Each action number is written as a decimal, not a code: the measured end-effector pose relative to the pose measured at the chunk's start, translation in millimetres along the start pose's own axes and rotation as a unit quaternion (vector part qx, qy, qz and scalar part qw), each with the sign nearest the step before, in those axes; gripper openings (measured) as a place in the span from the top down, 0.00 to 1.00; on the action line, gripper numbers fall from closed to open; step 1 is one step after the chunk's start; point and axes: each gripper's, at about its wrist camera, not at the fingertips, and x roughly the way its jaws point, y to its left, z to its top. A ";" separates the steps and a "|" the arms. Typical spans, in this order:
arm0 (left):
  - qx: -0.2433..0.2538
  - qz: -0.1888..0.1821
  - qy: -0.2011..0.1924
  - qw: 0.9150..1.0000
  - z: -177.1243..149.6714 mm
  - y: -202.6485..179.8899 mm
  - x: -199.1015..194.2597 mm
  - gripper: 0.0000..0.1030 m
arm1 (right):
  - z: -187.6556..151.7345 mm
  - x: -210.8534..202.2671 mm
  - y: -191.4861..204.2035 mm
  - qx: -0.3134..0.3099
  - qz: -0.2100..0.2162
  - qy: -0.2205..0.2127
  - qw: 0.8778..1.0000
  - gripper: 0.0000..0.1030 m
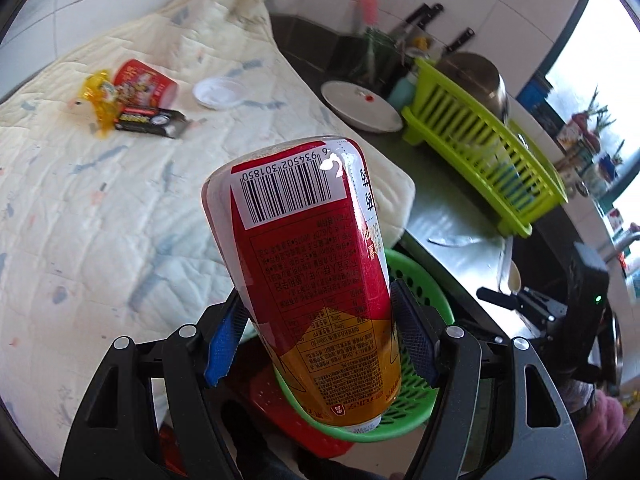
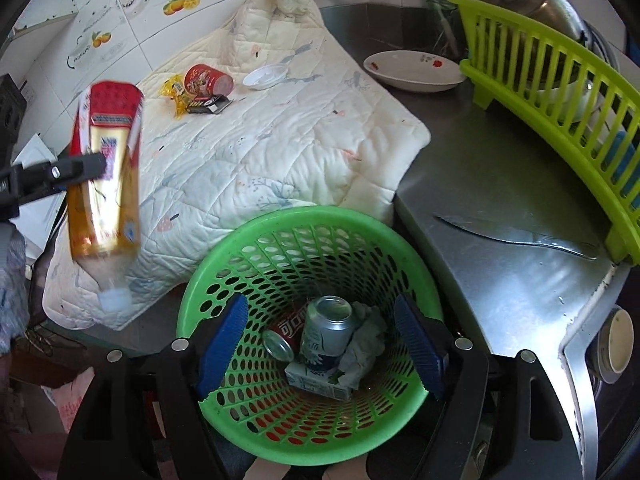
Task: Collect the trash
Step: 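Drop the blue can and juice bottle into the green basket with both grippers, then move both grippers back over the remaining trash on the blanket, then grasp the yellow snack bag with the left gripper while the right grasps the black box, then drop the yellow bag and black box into the green basket with both grippers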
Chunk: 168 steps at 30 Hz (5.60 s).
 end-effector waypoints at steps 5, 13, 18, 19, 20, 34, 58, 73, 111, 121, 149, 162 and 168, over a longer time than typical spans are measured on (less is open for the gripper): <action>0.015 -0.013 0.032 0.999 -12.4 -22.0 25.9 0.33 | -3.3 -15.6 -8.4 0.013 -0.009 -0.017 1.000 0.29; 0.065 -0.028 0.077 0.994 -27.8 -66.7 63.7 0.32 | -14.0 -32.9 -23.9 0.034 -0.018 -0.031 0.999 0.28; 0.092 -0.043 0.111 0.989 -37.4 -87.6 83.8 0.31 | -22.0 -41.8 -31.9 0.043 -0.023 -0.036 0.998 0.28; 0.097 -0.041 0.120 0.987 -40.3 -91.4 88.1 0.31 | -23.8 -43.4 -33.0 0.045 -0.025 -0.037 0.998 0.28; 0.099 -0.043 0.122 0.987 -42.6 -93.7 90.8 0.31 | -25.5 -44.9 -34.7 0.048 -0.025 -0.038 0.998 0.28; 0.075 -0.026 0.097 0.992 -32.8 -71.7 75.6 0.21 | -21.2 -43.9 -28.9 0.041 -0.018 -0.039 0.998 0.28; -0.023 0.070 0.016 0.997 19.8 65.2 21.3 0.21 | 80.7 33.9 58.4 -0.046 0.032 -0.019 0.998 0.28; -0.087 0.130 -0.048 0.986 104.5 187.2 8.0 0.21 | 148.0 92.4 120.7 -0.089 0.055 -0.009 0.994 0.28; -0.153 0.048 -0.060 0.985 217.2 334.3 108.1 0.53 | 244.5 199.5 178.0 -0.131 0.047 0.037 0.990 0.26; -0.132 0.063 -0.079 0.986 207.1 343.8 78.6 0.66 | 277.9 242.6 202.7 -0.176 0.045 0.042 0.983 0.22; -0.147 0.076 -0.106 0.980 151.3 354.9 -6.1 0.70 | 296.5 308.3 252.0 -0.247 0.064 0.070 0.964 0.50; -0.128 0.067 -0.115 0.983 119.6 290.1 -26.8 0.70 | 229.3 217.1 225.3 -0.210 0.097 0.050 0.972 0.57; -0.113 0.056 -0.117 0.985 100.0 242.6 -33.5 0.70 | 189.1 169.6 198.8 -0.196 0.099 0.035 0.975 0.59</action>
